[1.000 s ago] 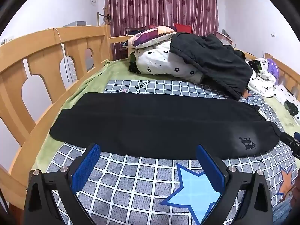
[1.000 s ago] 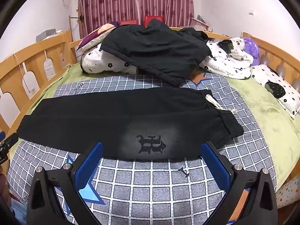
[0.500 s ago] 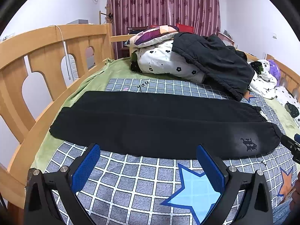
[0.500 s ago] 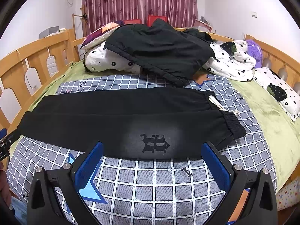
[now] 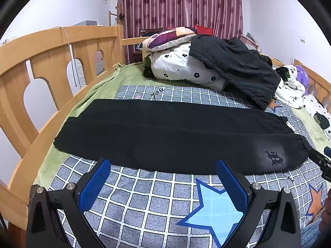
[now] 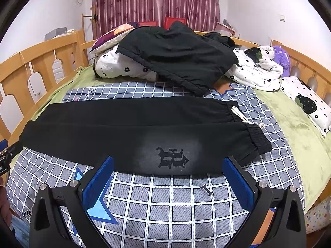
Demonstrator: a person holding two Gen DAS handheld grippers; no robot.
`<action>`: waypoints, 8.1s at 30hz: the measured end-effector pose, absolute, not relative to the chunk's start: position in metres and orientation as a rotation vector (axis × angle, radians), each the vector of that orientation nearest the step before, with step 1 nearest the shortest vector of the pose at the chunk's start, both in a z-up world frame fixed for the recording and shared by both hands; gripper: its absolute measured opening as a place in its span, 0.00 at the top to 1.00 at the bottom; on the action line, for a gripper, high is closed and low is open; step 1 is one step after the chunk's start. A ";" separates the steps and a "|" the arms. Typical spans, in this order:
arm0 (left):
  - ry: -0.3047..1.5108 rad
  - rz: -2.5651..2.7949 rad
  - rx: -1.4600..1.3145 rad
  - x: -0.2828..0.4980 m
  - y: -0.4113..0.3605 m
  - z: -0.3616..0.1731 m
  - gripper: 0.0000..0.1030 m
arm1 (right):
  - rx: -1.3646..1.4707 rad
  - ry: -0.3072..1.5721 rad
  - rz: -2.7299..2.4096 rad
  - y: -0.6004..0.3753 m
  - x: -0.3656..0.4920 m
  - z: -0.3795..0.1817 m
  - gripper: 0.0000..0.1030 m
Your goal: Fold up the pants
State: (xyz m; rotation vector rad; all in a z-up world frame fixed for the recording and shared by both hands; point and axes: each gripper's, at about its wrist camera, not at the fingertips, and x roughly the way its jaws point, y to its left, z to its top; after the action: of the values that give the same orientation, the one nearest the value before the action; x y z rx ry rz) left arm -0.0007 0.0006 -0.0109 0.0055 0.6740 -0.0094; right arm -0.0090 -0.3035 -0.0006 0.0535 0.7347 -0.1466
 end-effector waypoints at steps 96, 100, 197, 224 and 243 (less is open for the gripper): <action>0.863 0.204 -0.633 0.141 0.195 -0.167 0.70 | 0.559 0.793 -0.154 -0.448 0.079 -0.150 0.79; 0.880 0.230 -0.613 0.149 0.202 -0.154 0.90 | 0.461 0.766 -0.152 -0.439 0.087 -0.126 0.79; 0.814 0.102 -0.286 0.264 0.101 -0.096 0.34 | 0.427 0.834 -0.047 -0.475 0.164 -0.093 0.48; 0.882 0.066 -0.653 0.206 0.157 -0.171 0.24 | 0.631 0.894 -0.040 -0.484 0.119 -0.161 0.48; 0.783 0.175 -0.479 0.252 0.161 -0.123 0.89 | 0.630 0.745 -0.089 -0.514 0.174 -0.128 0.86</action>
State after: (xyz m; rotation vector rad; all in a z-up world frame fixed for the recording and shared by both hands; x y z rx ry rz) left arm 0.2523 0.1609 -0.1229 -0.4788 0.7828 0.1752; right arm 0.1737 -0.5136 -0.1278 0.6297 0.7448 -0.0889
